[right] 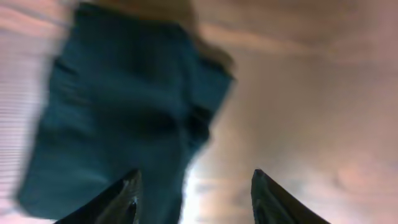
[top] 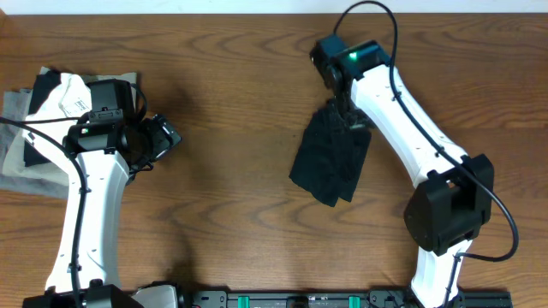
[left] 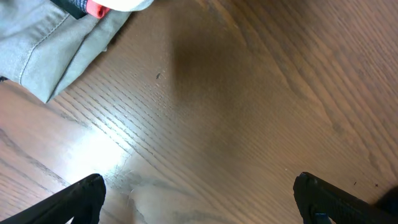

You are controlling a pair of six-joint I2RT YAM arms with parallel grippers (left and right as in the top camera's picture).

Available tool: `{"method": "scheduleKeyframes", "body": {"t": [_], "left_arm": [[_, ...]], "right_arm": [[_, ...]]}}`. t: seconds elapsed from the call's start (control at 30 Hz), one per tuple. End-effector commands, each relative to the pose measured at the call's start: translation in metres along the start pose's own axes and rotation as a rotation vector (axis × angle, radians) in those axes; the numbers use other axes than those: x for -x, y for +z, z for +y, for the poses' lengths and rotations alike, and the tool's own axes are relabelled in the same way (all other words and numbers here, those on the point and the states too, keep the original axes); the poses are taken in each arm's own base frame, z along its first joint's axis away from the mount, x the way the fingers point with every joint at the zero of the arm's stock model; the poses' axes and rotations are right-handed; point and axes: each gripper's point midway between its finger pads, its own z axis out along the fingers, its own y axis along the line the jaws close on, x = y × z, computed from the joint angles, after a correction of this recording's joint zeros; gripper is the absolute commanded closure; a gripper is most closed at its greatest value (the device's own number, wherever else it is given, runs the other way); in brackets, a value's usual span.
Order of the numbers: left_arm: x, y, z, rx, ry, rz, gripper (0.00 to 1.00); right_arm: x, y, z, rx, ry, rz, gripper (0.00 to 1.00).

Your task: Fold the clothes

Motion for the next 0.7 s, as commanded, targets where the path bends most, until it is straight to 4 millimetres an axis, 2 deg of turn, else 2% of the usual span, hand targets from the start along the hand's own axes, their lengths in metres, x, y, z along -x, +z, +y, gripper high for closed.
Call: {"method": "scheduleKeyframes", "body": {"t": [0.0, 0.33, 0.57, 0.67], "left_arm": [[0.001, 0.003, 0.003, 0.019, -0.012, 0.001, 0.02], [0.001, 0.003, 0.003, 0.019, -0.012, 0.001, 0.02], [0.001, 0.003, 0.003, 0.019, -0.012, 0.0, 0.02], [0.001, 0.003, 0.003, 0.019, -0.012, 0.0, 0.02]], "right_arm": [[0.006, -0.013, 0.025, 0.123, -0.107, -0.036, 0.43], [0.017, 0.012, 0.049, 0.18, -0.147, -0.027, 0.44], [0.017, 0.029, 0.054, 0.17, -0.173, 0.003, 0.47], [0.017, 0.033, 0.053, 0.155, -0.176, 0.005, 0.53]]}}
